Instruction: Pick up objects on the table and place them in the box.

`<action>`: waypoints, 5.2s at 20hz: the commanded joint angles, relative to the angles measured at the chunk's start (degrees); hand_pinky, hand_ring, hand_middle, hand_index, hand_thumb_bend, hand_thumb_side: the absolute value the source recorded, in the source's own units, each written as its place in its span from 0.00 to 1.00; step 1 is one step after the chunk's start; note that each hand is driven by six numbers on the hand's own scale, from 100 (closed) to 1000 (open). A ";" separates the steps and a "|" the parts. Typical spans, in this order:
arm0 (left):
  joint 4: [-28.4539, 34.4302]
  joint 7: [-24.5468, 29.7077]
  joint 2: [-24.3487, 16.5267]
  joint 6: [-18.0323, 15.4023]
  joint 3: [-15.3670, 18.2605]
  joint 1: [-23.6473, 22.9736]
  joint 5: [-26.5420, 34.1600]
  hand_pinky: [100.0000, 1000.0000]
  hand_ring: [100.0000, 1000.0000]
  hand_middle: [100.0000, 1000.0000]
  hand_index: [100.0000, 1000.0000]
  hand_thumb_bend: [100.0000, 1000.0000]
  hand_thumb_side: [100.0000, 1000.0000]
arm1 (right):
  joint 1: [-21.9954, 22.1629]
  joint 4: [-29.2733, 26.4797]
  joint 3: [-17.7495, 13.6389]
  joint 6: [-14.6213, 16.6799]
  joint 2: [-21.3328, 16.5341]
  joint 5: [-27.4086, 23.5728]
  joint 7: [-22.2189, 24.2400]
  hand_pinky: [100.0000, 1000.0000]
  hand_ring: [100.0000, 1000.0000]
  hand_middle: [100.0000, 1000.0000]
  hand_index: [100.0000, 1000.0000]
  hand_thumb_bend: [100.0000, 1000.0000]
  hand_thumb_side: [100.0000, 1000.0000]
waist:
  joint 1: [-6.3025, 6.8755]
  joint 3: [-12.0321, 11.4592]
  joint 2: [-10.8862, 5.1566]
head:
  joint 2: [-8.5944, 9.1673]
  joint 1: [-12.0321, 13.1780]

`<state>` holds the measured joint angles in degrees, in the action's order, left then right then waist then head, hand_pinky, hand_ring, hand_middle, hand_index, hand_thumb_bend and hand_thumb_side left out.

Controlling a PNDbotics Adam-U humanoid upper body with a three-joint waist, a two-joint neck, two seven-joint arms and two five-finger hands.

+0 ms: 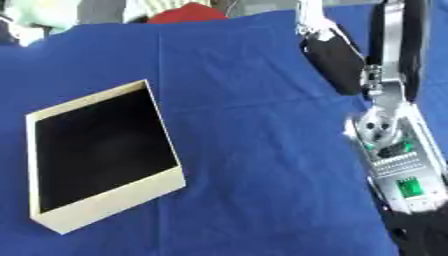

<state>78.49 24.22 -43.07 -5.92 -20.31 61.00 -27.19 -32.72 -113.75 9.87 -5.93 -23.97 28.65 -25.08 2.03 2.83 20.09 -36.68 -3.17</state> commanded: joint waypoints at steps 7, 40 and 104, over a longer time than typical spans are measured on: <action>10.48 -2.15 -2.32 7.65 -2.13 -3.66 7.04 0.24 0.51 0.58 0.68 0.00 0.19 | -0.79 -0.84 -0.70 0.04 -0.54 0.28 -0.22 0.91 0.74 0.69 0.86 0.00 0.52 | -0.53 0.06 -1.31 | -0.39 0.94; 19.42 0.18 1.32 7.19 -5.78 -9.98 0.63 0.21 0.48 0.56 0.64 0.00 0.21 | 0.59 -0.84 -0.90 0.15 0.00 0.22 -1.13 0.92 0.74 0.69 0.86 0.00 0.53 | -0.67 -1.34 -2.09 | -1.19 0.43; 21.44 3.52 7.07 1.87 -0.68 -11.88 -6.54 0.33 0.60 0.65 0.74 0.23 0.60 | 2.24 -0.84 -1.30 0.01 0.27 0.25 -1.92 0.92 0.74 0.69 0.86 0.00 0.53 | -0.66 -1.86 -3.11 | -2.88 -0.33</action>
<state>98.19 30.41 -35.10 -4.44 -22.67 47.90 -35.21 -30.11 -113.75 9.17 -5.65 -22.94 28.68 -26.80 1.34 1.04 18.37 -39.23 -3.28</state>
